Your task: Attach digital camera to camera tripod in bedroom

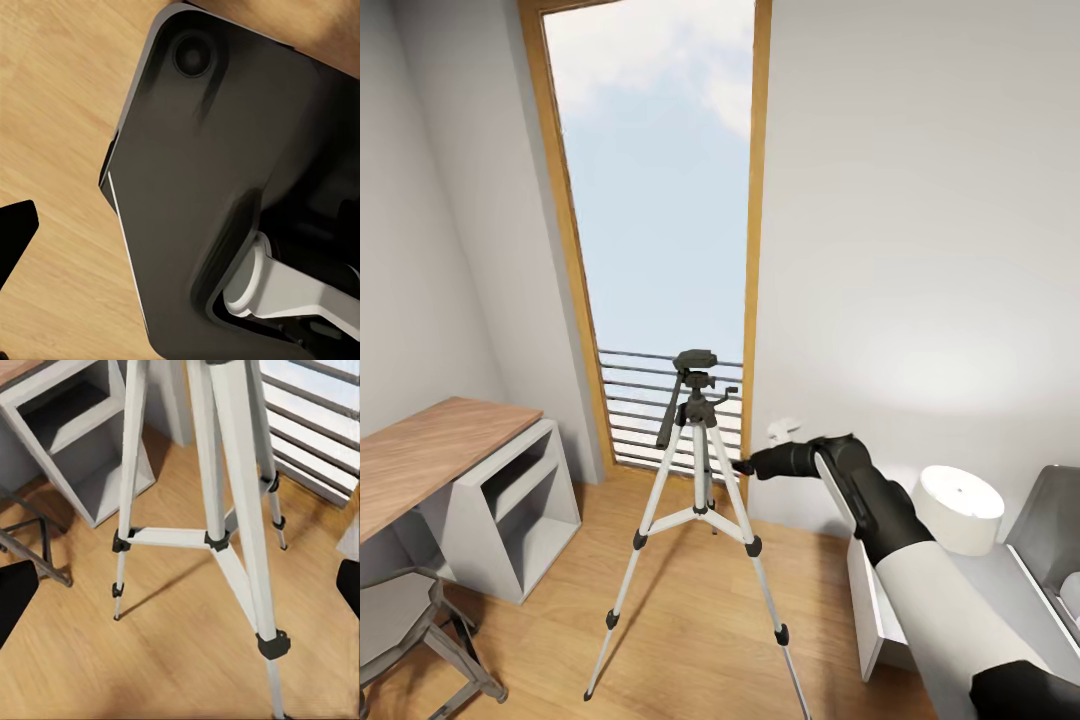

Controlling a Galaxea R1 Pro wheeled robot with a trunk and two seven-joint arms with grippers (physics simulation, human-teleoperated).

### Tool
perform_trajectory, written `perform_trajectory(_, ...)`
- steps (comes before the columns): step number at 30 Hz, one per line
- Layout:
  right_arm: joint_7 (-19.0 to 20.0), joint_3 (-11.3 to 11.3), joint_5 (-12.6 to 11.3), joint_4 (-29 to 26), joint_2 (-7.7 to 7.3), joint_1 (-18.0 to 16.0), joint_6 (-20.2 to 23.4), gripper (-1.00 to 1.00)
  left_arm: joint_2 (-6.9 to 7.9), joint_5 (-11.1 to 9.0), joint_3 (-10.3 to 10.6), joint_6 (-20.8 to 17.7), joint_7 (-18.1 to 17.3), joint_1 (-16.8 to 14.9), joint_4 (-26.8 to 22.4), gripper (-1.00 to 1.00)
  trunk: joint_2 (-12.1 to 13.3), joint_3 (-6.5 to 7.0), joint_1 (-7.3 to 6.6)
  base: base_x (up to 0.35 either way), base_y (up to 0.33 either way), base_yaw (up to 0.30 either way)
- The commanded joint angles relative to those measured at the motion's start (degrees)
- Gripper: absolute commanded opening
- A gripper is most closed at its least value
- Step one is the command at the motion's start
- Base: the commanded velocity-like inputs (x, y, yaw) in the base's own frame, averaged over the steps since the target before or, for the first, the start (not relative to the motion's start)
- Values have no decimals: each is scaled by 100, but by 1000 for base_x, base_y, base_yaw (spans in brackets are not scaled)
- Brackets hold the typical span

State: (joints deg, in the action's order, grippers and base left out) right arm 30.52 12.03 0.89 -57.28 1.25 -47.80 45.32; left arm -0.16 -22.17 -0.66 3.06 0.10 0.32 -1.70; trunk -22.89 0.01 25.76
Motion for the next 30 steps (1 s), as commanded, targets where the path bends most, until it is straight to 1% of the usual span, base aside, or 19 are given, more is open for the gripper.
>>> perform_trajectory(1, -78, 0, 8, 35, 7, -1, -7, 100, -1, -24, -4, 10, 1, 3, -4, 100, -3, -1, 2, 0, 0, 0)
perform_trajectory(3, -246, 4, 0, 108, 20, -1, -87, 100, -1, -24, -4, 10, 0, 3, -5, 100, -3, -1, 2, 0, 0, 0)
perform_trajectory(4, -519, 8, -24, 356, 49, -2, -337, 100, -2, -24, -4, 10, 0, 3, -6, 100, -3, -1, 2, 0, 0, 0)
perform_trajectory(12, -600, 10, -23, 887, 62, 17, -693, 100, -2, -24, -4, 10, -1, 3, -6, 100, -3, -1, 2, 0, 0, 0)
perform_trajectory(18, -614, 10, -9, 1135, 66, 101, -1285, 100, -2, -24, -1, 13, -1, 3, -10, 100, -3, -1, 2, 0, 0, 0)
perform_trajectory(21, -594, 10, -18, 1195, 68, 120, -1515, 100, -2, -24, 2, 16, -1, 3, -12, 100, -3, -1, 2, 26, 0, 0)
perform_trajectory(25, -605, 11, -27, 1288, 105, 143, -1681, 100, -2, -23, 4, 18, -1, 3, -14, 100, -3, -1, 2, 128, 0, 0)
perform_trajectory(30, -609, 10, -20, 1474, 146, 158, -1794, 100, -2, -19, 4, 15, -2, 3, -14, 100, -3, -1, 2, 238, 0, 0)
